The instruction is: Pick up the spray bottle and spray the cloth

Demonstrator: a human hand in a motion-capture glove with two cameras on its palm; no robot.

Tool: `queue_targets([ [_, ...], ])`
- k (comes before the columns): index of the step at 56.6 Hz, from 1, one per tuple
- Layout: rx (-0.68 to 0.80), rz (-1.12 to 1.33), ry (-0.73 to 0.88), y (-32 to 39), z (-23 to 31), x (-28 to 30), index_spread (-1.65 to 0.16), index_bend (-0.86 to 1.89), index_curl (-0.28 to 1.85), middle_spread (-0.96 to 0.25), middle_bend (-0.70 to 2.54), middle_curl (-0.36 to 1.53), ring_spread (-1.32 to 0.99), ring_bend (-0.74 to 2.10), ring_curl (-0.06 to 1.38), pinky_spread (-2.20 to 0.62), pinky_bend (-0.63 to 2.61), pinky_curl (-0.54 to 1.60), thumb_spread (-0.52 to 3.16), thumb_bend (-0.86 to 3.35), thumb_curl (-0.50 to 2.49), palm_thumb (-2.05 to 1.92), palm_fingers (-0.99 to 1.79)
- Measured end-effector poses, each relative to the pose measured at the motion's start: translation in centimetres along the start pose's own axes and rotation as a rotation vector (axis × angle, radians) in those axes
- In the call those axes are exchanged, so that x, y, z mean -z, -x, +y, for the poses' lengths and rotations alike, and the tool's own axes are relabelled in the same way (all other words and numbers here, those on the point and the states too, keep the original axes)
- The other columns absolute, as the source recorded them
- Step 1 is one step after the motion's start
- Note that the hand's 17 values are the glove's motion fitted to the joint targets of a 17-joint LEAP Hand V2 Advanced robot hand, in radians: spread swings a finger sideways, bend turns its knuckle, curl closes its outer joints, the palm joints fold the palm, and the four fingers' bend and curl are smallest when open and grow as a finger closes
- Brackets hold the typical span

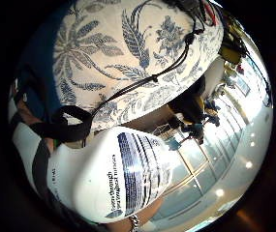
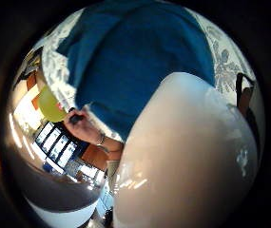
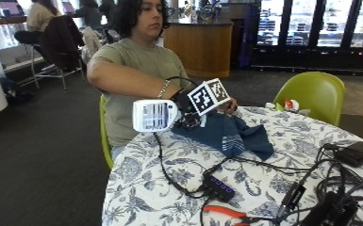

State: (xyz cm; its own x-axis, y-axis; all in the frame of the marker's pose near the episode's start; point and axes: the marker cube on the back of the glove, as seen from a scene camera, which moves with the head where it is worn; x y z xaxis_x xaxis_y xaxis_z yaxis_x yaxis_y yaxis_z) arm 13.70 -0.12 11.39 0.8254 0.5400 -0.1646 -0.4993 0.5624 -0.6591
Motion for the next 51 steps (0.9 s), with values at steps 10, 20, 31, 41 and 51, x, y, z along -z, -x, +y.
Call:
queue_targets([
  [10,0.067,-0.079,-0.041,1.3,0.7,1.6,-0.23,0.31,0.61,-0.16,0.67,0.57,-0.15,0.7,0.49,-0.23,0.46,0.43,0.4,-0.02,0.84,1.02,1.33],
  [20,0.306,-0.314,-0.298,4.1,4.6,8.7,-0.24,0.29,0.62,-0.16,0.66,0.57,-0.15,0.7,0.49,-0.23,0.46,0.43,0.42,-0.02,0.85,1.02,1.33],
  [31,0.62,-0.652,-0.575,7.9,7.2,15.0,-0.24,0.27,0.63,-0.16,0.65,0.57,-0.15,0.73,0.49,-0.23,0.45,0.43,0.44,-0.02,0.86,1.01,1.34],
  [41,0.884,-0.997,-0.767,14.2,5.8,16.8,-0.24,0.27,0.64,-0.16,0.65,0.57,-0.15,0.74,0.49,-0.22,0.45,0.43,0.44,-0.02,0.87,1.01,1.35],
  [51,0.972,-1.199,-0.898,19.8,2.5,15.3,-0.24,0.27,0.64,-0.16,0.65,0.57,-0.15,0.74,0.49,-0.22,0.45,0.43,0.45,-0.02,0.88,1.01,1.35],
])
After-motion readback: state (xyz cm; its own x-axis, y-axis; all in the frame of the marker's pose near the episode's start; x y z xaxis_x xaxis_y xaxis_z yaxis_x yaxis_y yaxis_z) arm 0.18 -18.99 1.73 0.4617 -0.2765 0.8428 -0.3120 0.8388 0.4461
